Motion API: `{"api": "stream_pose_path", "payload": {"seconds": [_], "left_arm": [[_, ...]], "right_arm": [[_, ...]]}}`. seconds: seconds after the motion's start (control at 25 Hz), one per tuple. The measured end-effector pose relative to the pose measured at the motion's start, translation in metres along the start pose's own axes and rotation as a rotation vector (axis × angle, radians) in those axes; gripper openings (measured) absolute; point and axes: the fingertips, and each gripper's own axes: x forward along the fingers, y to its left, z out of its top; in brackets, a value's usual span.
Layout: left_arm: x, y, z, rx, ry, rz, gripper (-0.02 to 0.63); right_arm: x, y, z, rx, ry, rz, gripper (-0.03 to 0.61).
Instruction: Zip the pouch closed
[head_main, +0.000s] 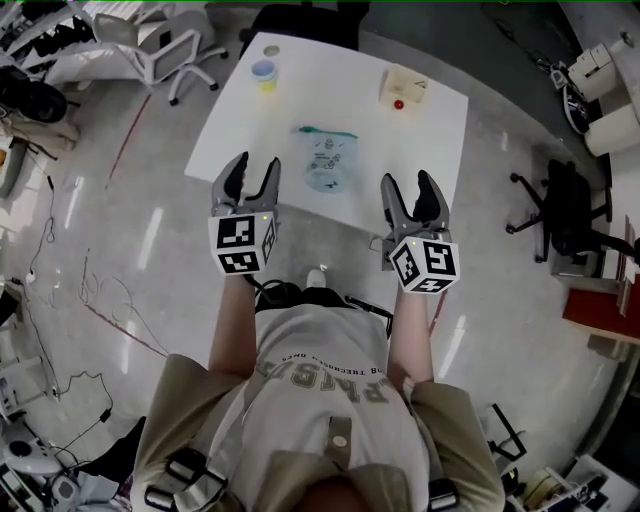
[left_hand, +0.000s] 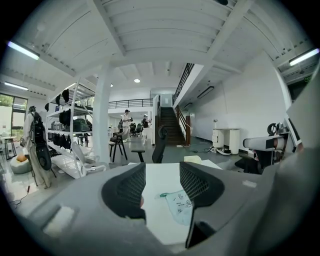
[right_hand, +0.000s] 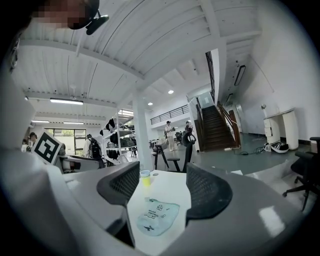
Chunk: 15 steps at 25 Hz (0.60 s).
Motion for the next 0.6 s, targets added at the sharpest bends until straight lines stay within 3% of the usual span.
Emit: {"api": "stream_pose_path", "payload": {"seconds": [0.6], "left_arm": [[0.008,-0.002,-0.037,0.016,0.104,0.018,0.219]], "right_arm": [[0.011,-0.014,-0.039,0.076,0.066,0.002,0.267]]}}
